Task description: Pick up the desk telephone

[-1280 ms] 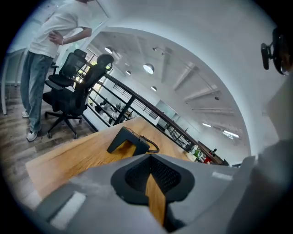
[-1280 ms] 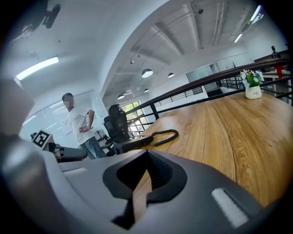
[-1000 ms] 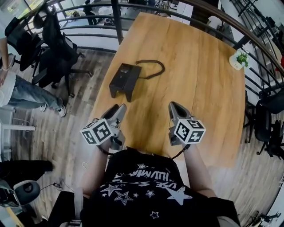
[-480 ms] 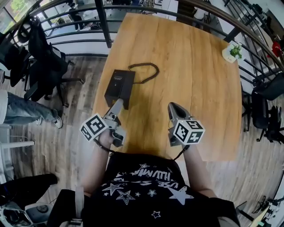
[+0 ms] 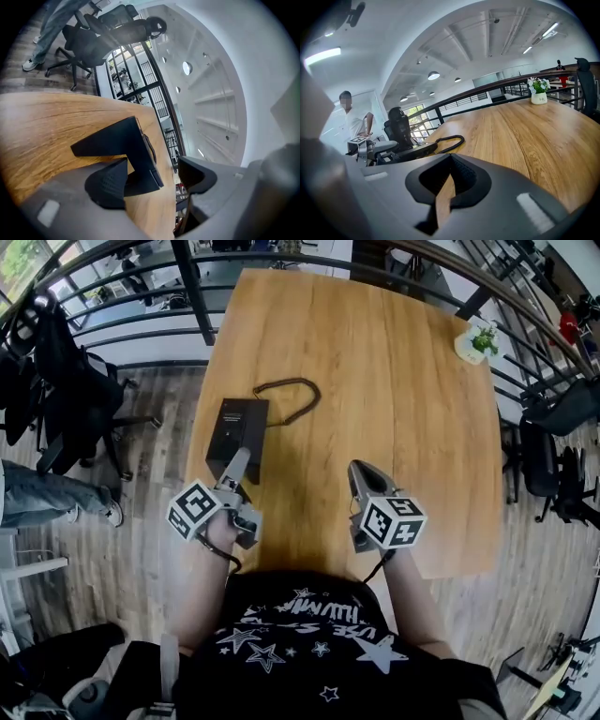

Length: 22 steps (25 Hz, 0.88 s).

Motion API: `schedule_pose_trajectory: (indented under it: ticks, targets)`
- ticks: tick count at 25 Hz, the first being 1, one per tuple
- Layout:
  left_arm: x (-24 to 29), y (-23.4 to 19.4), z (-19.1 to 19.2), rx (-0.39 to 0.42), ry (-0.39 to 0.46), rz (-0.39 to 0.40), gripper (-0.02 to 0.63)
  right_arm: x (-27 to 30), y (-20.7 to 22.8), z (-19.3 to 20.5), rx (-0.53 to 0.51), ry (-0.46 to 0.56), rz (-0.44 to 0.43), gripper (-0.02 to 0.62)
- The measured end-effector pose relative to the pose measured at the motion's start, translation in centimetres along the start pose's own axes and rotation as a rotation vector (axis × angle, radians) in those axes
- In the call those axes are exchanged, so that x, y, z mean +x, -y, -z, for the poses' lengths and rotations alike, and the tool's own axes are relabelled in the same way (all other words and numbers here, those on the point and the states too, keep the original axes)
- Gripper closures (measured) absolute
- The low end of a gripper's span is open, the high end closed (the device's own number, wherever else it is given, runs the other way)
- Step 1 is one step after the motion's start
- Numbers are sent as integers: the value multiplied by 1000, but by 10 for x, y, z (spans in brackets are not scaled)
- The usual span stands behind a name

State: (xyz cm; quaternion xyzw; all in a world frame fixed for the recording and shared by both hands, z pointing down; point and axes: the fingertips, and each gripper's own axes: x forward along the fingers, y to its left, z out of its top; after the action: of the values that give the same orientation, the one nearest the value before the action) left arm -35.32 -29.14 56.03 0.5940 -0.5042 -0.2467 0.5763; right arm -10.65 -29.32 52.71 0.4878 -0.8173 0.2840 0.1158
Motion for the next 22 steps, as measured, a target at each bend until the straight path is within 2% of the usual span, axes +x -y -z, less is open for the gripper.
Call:
schedule_pose_trajectory:
  ticks: [10, 22]
  targets:
    - [19, -9, -4, -61, 23, -32, 268, 6, 10, 2, 14, -23, 6, 593]
    - [30, -22, -16, -109, 114, -87, 277, 17, 11, 7, 18, -37, -9, 592]
